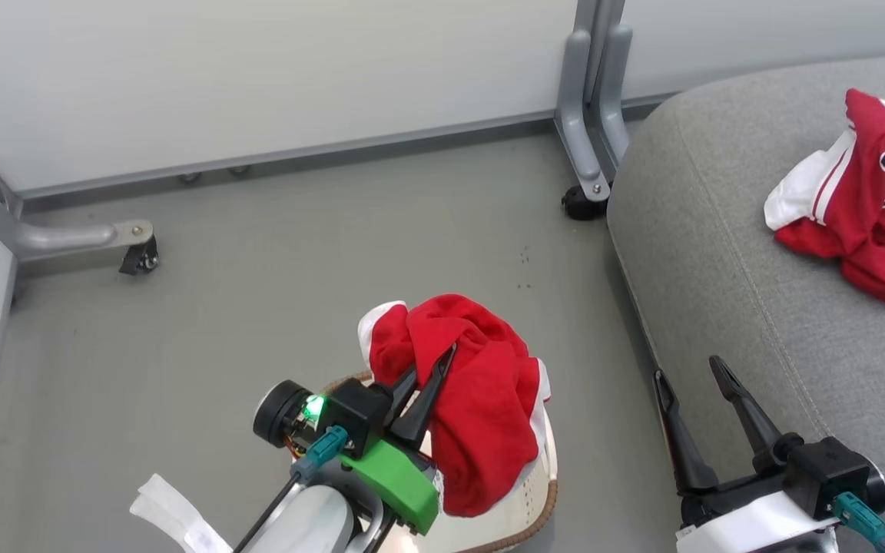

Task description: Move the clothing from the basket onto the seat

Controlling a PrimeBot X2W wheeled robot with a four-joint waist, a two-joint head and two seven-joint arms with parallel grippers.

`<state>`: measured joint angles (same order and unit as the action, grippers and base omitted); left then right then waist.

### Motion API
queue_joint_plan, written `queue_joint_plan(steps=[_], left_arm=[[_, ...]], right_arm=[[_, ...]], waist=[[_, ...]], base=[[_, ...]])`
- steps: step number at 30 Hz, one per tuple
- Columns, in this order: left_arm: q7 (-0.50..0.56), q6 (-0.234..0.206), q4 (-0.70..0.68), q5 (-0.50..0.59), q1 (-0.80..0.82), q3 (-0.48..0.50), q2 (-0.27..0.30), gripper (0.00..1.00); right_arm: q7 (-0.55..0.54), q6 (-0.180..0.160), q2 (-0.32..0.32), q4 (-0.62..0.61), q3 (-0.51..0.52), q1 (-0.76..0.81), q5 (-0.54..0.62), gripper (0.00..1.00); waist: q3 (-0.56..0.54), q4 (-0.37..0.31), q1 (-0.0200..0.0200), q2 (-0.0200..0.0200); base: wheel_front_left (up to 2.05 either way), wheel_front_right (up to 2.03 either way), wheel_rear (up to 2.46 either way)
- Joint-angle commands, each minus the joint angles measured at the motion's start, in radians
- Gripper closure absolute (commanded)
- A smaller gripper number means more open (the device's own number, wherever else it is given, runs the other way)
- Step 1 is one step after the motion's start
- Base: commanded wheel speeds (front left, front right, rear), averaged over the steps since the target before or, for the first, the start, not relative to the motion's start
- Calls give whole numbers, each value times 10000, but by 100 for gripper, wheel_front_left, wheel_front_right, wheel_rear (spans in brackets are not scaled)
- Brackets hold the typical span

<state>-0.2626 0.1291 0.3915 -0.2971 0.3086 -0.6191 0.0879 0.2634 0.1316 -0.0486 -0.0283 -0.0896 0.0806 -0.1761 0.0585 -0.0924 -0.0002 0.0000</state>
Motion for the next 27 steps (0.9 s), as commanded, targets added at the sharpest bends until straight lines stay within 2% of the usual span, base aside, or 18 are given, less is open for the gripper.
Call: queue_joint_plan(steps=[1, 8, 18, 21, 27], left_arm=[[-33, 24, -110, 112, -210, 45, -31, 100], [-33, 24, -653, 277, -136, -13, -27, 100], [-32, 24, -1213, 90, 286, -484, 56, 100], [-32, 24, -1307, 14, 424, -698, 59, 100], [-32, 24, -1405, -84, 651, -1160, 35, 100]], right_arm=[[19, -18, -35, 30, -28, 219, 37, 0], [19, -18, -151, 203, -326, 365, 144, 0], [19, -18, -664, 762, -980, 148, 572, 0], [19, -17, -566, 666, -1289, 51, -61, 0], [19, -18, -815, 698, -2263, -51, -1297, 0]], waist=[[-916, 131, 2, 0], [-1112, 118, 2, 0], [-1080, 325, 2, 0], [-1026, 425, 2, 0], [-928, 565, 2, 0]], base=[[0, 0, 0], [0, 0, 0], [0, 0, 0], [0, 0, 0], [0, 0, 0]])
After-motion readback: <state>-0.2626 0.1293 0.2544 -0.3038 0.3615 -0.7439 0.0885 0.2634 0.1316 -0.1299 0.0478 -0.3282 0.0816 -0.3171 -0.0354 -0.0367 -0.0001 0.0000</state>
